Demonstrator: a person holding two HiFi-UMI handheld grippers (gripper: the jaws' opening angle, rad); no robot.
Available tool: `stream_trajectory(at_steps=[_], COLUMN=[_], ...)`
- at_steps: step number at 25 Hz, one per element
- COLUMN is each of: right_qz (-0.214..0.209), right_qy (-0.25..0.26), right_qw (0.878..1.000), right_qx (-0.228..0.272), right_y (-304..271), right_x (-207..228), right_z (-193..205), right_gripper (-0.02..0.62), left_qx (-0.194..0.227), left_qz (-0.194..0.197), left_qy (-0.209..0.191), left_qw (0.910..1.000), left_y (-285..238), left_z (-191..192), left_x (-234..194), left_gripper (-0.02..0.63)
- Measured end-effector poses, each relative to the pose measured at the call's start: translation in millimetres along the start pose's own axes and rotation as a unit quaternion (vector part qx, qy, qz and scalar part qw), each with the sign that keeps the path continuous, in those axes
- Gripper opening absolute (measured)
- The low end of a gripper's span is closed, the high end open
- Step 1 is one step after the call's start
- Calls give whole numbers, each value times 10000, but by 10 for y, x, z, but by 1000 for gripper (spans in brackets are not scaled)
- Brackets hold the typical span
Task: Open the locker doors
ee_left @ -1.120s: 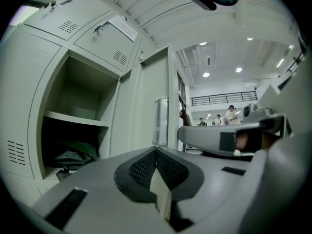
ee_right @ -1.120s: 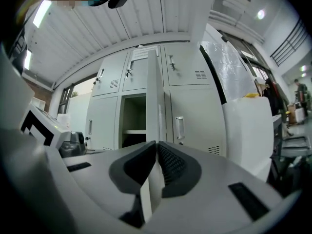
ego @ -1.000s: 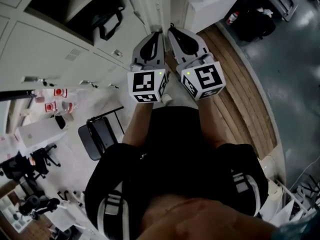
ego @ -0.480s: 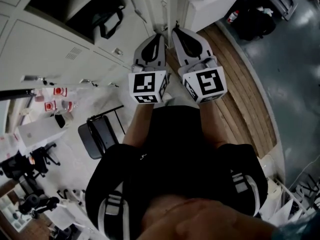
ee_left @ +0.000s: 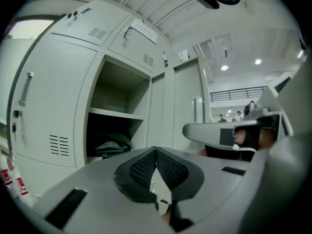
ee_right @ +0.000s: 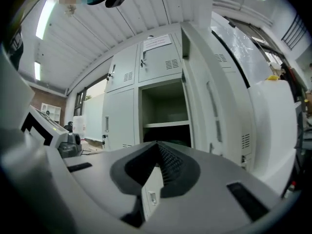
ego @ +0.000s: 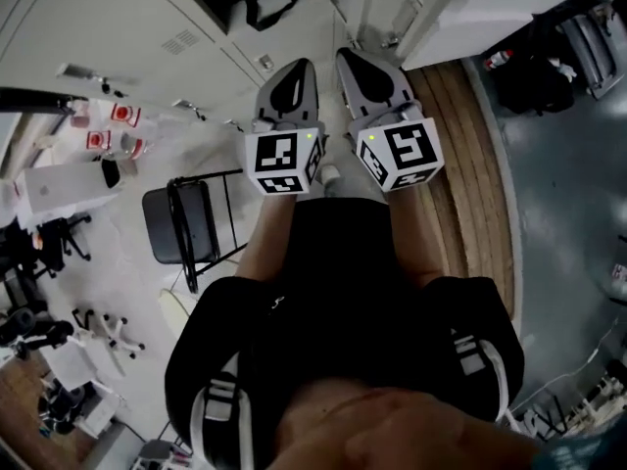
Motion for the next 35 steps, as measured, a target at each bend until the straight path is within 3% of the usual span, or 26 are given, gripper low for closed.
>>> stream_trajectory(at_steps=[5,11,19,22,35], right_qz=[-526,-832,-1069,-1124,-1428], right_qy=[-30,-69,-136,-183,9], right_qw=[9986,9963,9938,9930,9889], right_qx=[-83,-201,-278,-309,-412], right_y=[-254,-436,-635,-724,-989], right_x=[-333,-589,-709,-733,-1113], right_z=[185,290,416,450,571], right_gripper=[18,18,18,18,18], left_qx=[94,83,281,177,301], left_qz=[-606,-1043,-1183,-1232,-1747], left_qy=[-68,-188,-152,-161,-23], left_qw=[9981,9943,9925,9921,9842], left_y=[219,429,481,463,673], left_z=[-36,-120,-173,-130,-163], left_x=[-434,-682,-863,-934,-1499], left_gripper=[9,9,9,9,9])
Point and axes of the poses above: the fingertips, and each gripper's own axes: y backward along the fingers, x to its right, z out of its underside, the point moved 1 cm from there along y, backward along the fingers, and after that the axes turned 12 degrees about x, right-handed, at the moved point
